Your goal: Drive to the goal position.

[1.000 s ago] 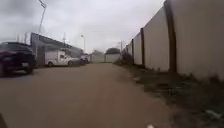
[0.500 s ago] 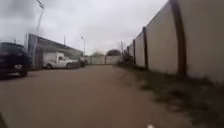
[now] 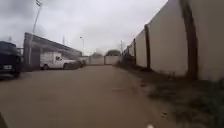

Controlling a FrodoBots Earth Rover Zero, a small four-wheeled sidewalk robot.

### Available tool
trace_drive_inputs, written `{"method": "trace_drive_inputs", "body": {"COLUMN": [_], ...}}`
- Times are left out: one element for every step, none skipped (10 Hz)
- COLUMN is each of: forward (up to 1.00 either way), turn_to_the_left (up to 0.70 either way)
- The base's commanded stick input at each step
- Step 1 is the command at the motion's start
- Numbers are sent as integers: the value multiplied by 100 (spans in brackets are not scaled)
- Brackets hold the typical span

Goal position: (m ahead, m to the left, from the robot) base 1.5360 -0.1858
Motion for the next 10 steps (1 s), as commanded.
{"method": "trace_drive_inputs", "body": {"forward": [100,100,100,100,100,100,100,100,100,100], "turn_to_the_left": [0,0,0,0,0,0,0,0,0,0]}}
